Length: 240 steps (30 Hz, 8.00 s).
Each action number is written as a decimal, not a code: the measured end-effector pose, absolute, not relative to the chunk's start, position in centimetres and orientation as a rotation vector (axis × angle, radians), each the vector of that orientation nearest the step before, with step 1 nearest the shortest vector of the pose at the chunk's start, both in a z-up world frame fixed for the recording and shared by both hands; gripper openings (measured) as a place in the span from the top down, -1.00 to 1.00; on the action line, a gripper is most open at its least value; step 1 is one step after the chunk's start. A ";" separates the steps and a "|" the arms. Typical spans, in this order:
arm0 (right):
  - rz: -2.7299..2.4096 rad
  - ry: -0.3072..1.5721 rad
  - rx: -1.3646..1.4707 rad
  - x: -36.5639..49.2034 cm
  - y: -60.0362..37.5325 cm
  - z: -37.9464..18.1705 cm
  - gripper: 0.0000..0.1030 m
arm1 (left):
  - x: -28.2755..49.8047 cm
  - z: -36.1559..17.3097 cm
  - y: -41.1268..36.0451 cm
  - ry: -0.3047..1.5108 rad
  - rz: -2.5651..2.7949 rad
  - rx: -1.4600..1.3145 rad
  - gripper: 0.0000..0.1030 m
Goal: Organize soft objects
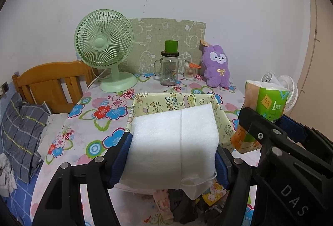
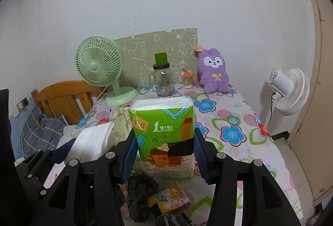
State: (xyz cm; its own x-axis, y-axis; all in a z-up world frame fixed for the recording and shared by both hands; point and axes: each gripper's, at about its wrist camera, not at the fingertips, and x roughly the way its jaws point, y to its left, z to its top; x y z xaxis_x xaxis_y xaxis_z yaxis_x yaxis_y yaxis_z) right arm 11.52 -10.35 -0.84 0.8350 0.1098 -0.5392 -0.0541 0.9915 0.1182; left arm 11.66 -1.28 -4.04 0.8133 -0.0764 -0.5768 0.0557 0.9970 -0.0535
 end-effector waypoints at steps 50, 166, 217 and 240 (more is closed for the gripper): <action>0.091 0.687 0.128 24.1 -10.6 -6.4 -0.05 | 23.7 -8.5 -1.5 0.723 -0.083 -0.011 -0.69; 0.090 0.675 0.150 6.1 -12.6 -9.7 -0.88 | 6.6 -12.9 -4.3 0.702 -0.086 -0.001 -0.73; 0.076 0.773 0.206 8.0 -12.4 -11.3 0.13 | 8.9 -14.6 -3.8 0.792 -0.091 -0.086 -0.32; 0.060 0.795 0.211 11.3 -12.5 -12.0 0.13 | 11.5 -15.0 -4.3 0.856 -0.097 -0.087 0.26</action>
State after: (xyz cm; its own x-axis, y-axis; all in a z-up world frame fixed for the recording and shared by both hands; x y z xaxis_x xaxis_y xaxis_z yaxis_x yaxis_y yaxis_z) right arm 11.29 -12.49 -12.00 0.6998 0.1326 -0.7019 0.0260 0.9772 0.2106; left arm 11.52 -4.26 -15.04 0.6512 -0.1205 -0.7493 0.0506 0.9920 -0.1155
